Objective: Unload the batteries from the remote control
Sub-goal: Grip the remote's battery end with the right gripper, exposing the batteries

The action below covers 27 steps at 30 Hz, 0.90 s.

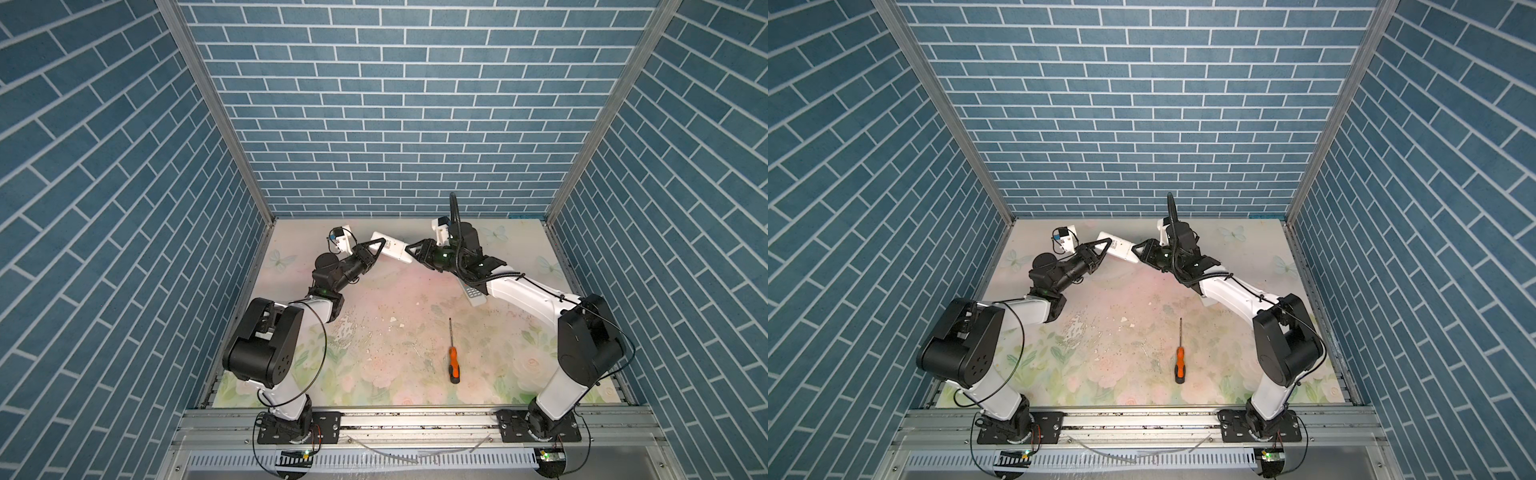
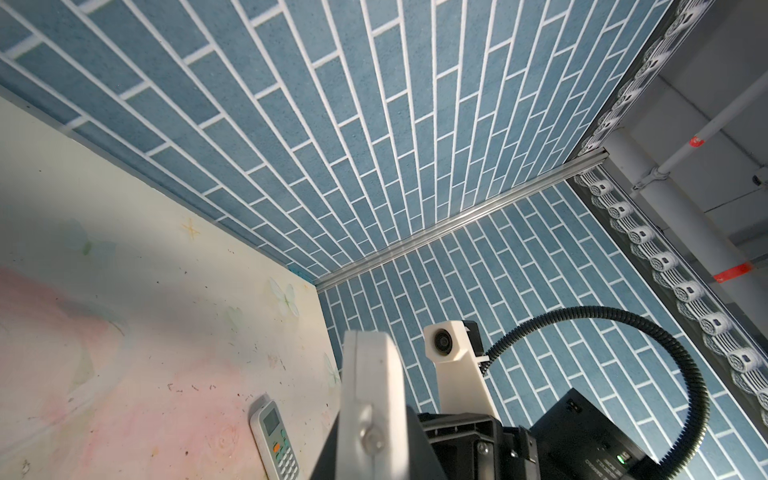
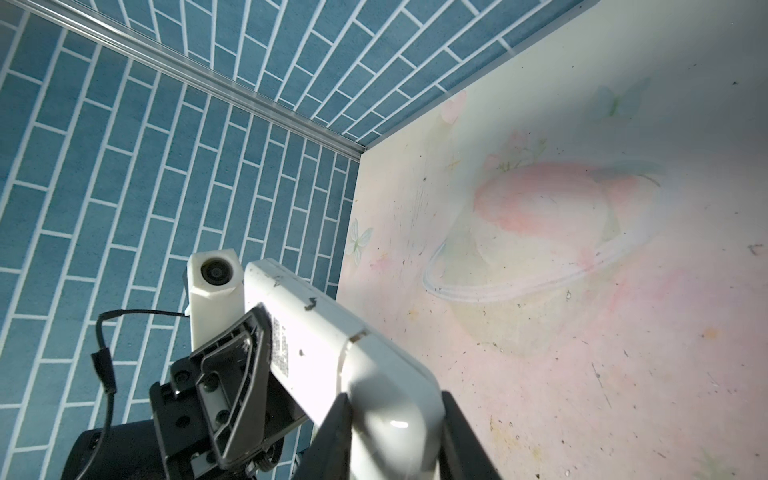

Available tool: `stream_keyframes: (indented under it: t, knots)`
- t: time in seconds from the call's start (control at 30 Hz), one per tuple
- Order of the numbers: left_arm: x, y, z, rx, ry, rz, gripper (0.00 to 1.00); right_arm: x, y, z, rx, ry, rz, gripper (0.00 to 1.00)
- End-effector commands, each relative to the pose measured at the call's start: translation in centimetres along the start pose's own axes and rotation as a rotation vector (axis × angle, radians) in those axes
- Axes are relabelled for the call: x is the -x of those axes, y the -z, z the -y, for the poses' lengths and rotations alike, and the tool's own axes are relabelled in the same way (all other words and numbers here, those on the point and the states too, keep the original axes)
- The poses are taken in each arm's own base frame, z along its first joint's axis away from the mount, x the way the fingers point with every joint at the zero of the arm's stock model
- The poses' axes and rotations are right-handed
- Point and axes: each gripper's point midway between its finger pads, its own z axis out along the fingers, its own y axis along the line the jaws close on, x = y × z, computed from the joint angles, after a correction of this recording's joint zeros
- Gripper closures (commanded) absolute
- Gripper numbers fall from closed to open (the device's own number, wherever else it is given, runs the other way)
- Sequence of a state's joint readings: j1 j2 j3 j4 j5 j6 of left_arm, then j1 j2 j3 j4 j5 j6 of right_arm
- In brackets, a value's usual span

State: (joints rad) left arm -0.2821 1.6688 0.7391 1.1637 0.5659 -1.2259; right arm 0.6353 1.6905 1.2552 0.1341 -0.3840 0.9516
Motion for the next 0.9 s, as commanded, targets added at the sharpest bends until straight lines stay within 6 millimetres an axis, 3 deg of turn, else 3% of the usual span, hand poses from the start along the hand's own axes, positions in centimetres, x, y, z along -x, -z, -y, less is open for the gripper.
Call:
stream_keyframes:
  t: [0.0, 0.37, 0.57, 0.87]
  knots:
    - [0.0, -0.5, 2.0, -0.046, -0.061, -0.017, 1.0, -1.2, 0.9, -1.4, 0.038, 0.06, -0.028, 0.74]
    - [-0.1, -0.5, 1.9, -0.044, -0.067, -0.022, 1.0, -1.2, 1.4, -2.6, 0.086, 0.057, -0.028, 0.77]
    - [0.1, -0.4, 1.9, -0.046, -0.068, -0.017, 1.0, -1.3, 1.7, -2.8, 0.095, 0.054, -0.027, 0.68]
    - [0.6, -0.2, 2.3, -0.052, -0.073, -0.004, 1.0, -1.4, 2.0, -2.5, 0.087, 0.05, -0.025, 0.69]
